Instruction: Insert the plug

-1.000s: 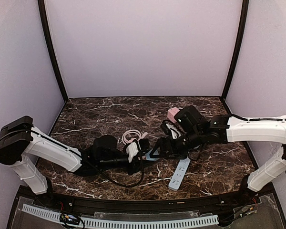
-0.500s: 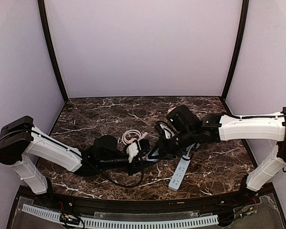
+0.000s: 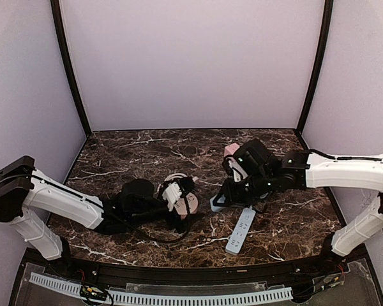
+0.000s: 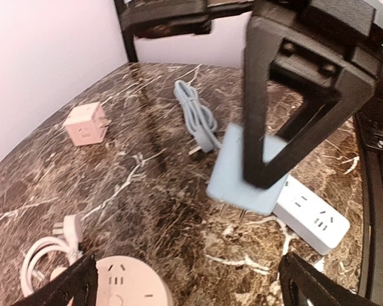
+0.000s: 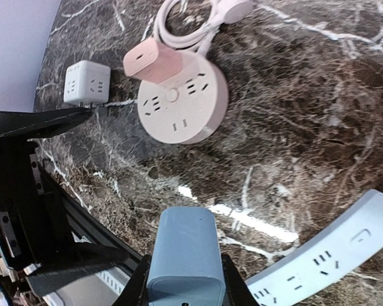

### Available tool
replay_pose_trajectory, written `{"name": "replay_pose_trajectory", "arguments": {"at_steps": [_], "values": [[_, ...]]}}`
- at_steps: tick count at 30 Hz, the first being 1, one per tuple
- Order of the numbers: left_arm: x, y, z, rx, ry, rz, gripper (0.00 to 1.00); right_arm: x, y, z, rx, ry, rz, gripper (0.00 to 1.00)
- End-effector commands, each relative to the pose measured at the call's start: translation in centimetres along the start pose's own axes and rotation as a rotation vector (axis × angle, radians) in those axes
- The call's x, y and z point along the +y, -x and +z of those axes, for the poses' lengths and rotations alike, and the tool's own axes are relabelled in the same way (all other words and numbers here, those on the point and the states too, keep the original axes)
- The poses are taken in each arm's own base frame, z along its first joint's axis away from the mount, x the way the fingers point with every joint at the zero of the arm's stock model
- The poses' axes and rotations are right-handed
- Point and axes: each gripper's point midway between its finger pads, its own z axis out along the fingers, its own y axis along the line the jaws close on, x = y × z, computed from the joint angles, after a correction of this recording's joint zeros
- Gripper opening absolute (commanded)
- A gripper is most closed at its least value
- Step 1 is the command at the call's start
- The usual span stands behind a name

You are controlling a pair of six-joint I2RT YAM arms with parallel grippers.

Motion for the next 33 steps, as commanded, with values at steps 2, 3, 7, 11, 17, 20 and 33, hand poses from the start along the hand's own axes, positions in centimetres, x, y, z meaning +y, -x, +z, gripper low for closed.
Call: {"name": "replay_pose_trajectory", "arguments": {"at_steps": [2, 3, 7, 11, 17, 20, 33], "values": [[5.1, 0.1, -1.8, 0.114, 0.279, -0.104, 0.97, -4.8, 1.9, -2.7, -0.153, -0.155, 0.022, 0.00], [5.8, -0.1, -2.2, 0.157, 0.312, -0.107, 0.97, -5.1, 2.3, -3.2, -0.175, -0.166, 0.022, 0.00], [7.3, -1.1, -2.1, 0.311, 0.278, -0.172, 0.99, -5.5, 3.8, -5.2, -0.268, -0.211, 0.006, 0.00], [9.1, -2.4, -1.6, 0.441, 0.236, -0.215, 0.99, -5.6, 4.5, -6.3, -0.322, -0.212, 0.003, 0.00], [9.5, -4.7, -0.5, 0.631, 0.187, -0.183, 0.96, -5.4, 4.2, -6.6, -0.312, -0.197, -0.024, 0.00], [9.1, -5.2, 0.0, 0.658, 0.146, -0.203, 0.89, -5.5, 3.8, -6.6, -0.297, -0.193, -0.036, 0.00], [10.7, -6.8, 0.7, 0.719, 0.197, -0.206, 0.66, -4.3, 2.8, -5.9, -0.250, -0.109, -0.063, 0.00]]}}
